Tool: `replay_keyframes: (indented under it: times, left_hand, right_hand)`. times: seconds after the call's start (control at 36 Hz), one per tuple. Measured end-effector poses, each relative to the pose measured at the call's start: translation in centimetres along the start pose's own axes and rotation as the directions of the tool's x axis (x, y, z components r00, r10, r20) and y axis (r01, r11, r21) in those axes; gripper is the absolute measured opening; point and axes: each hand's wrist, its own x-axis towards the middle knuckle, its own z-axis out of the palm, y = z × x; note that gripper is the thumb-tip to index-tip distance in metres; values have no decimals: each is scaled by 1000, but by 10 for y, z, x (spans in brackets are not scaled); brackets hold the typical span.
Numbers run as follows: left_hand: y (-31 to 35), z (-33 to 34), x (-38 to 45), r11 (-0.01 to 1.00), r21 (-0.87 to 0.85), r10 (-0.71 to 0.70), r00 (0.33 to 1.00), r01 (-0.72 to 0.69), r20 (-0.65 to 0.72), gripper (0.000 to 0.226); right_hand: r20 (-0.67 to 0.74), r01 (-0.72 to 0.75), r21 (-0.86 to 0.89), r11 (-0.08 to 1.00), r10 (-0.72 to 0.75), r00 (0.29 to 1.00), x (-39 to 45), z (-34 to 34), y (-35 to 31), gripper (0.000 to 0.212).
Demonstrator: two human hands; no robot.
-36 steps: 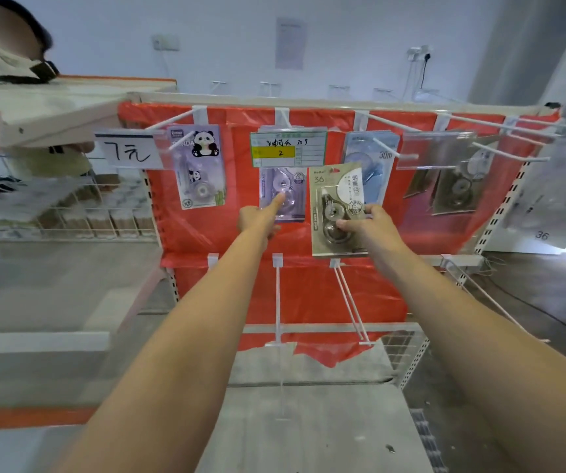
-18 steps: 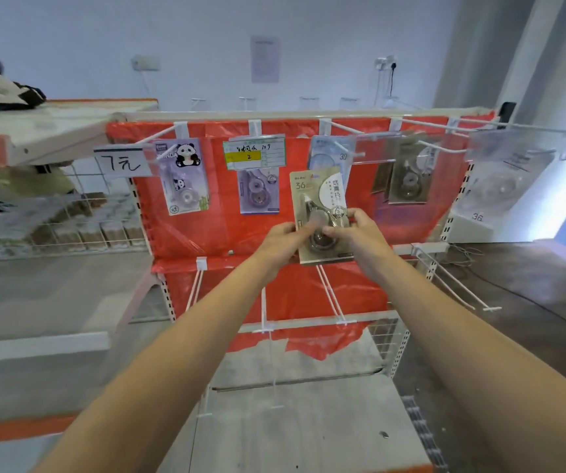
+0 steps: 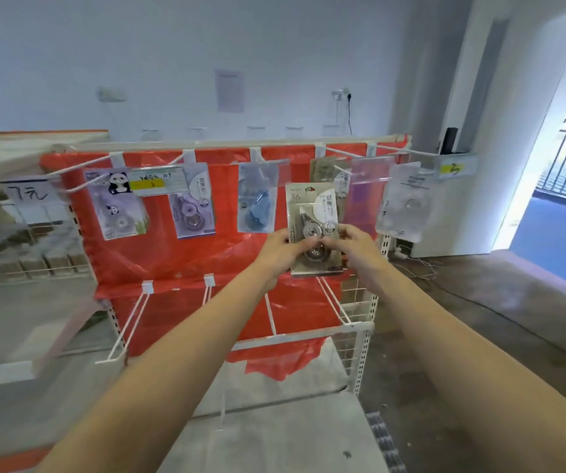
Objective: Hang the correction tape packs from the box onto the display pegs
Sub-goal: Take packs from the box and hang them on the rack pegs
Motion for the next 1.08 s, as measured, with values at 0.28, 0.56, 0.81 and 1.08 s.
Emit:
replay_keyframes:
  times: [0.28, 0.56, 0.81, 1.08]
  left_hand:
    - [12, 55, 16, 999, 47, 4, 1000, -3, -27, 16]
    - [19, 89, 27, 997, 66, -32, 989, 42, -141, 23]
    - [20, 100, 31, 995, 76, -44, 975, 62, -218, 20]
    - [13, 96, 32, 970, 198, -115, 981, 144, -154, 16]
  right_hand:
    - [-28, -15, -47, 999, 14, 1000, 16, -54, 11, 13]
    - [-15, -17, -40, 999, 16, 1000, 25, -85, 12, 46]
    - [57, 0, -53, 999, 3, 998, 38, -97, 20, 40]
    - [29, 8, -90, 996, -6, 1000, 60, -94, 24, 36]
